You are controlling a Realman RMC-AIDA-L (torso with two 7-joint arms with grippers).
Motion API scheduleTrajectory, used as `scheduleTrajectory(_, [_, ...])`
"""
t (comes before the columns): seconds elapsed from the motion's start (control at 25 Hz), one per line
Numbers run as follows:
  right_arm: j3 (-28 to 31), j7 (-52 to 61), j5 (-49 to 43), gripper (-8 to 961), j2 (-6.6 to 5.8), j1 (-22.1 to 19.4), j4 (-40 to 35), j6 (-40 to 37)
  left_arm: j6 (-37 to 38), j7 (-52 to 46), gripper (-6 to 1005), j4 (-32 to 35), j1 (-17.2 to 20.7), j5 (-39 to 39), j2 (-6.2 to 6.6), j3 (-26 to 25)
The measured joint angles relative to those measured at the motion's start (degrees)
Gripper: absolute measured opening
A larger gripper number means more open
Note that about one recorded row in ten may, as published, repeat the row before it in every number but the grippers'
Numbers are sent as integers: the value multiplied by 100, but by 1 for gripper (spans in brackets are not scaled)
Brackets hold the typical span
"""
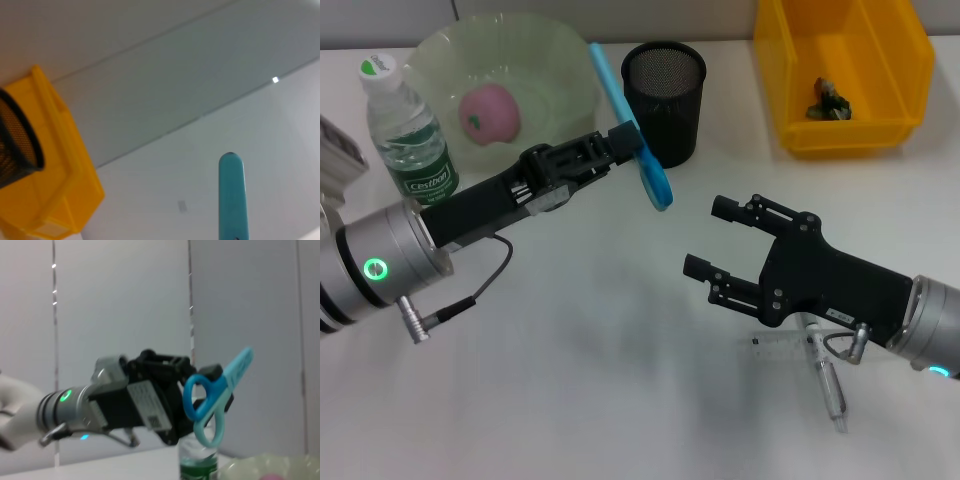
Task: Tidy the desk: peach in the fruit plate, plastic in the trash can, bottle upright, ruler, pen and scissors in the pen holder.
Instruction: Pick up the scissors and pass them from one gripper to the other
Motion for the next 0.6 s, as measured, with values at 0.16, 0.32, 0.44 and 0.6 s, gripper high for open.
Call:
scheduleTrajectory(0.16, [17, -813, 599, 723, 29, 27, 659, -10, -242, 128, 246, -422, 20, -207, -14, -4])
scheduleTrajectory(0.32, [321, -1551, 820, 723, 31, 133, 1233, -46, -399, 376, 246, -888, -9, -564, -15, -13])
scheduleTrajectory(0.44, [552, -1862, 808, 723, 31, 187, 1465, -46, -482, 554, 246, -1177, -72, -785, -16, -36])
scheduleTrajectory(0.6, [757, -2112, 804, 723, 31, 250, 1658, -47, -581, 828, 246, -1557, -103, -856, -16, -320])
